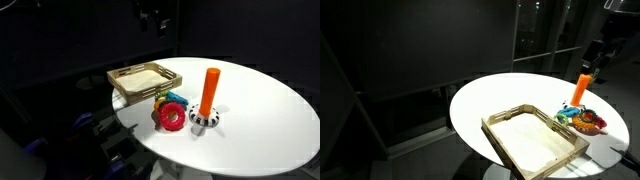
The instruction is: Put the green ring in the box
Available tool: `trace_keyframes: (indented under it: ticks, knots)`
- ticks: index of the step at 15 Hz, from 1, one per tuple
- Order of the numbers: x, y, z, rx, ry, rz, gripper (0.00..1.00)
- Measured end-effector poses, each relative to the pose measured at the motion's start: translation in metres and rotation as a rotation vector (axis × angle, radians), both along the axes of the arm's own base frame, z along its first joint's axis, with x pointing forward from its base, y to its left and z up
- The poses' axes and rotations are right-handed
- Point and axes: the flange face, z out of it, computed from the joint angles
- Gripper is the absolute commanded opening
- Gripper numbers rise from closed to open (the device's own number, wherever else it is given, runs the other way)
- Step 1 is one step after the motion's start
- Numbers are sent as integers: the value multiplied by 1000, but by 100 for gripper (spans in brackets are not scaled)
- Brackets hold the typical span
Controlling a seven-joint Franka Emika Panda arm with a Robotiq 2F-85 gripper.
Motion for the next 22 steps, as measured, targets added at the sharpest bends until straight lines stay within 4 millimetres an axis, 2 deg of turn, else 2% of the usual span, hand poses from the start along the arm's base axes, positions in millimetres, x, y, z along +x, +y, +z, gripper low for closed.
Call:
trace_keyframes:
  ticks: [8,16,22]
  knots:
    - [21,-41,-48,-140,96,-36,100]
    - [27,-44,-57,-138,114,-39,100]
    - [28,-50,-90,-136,173,-44,100]
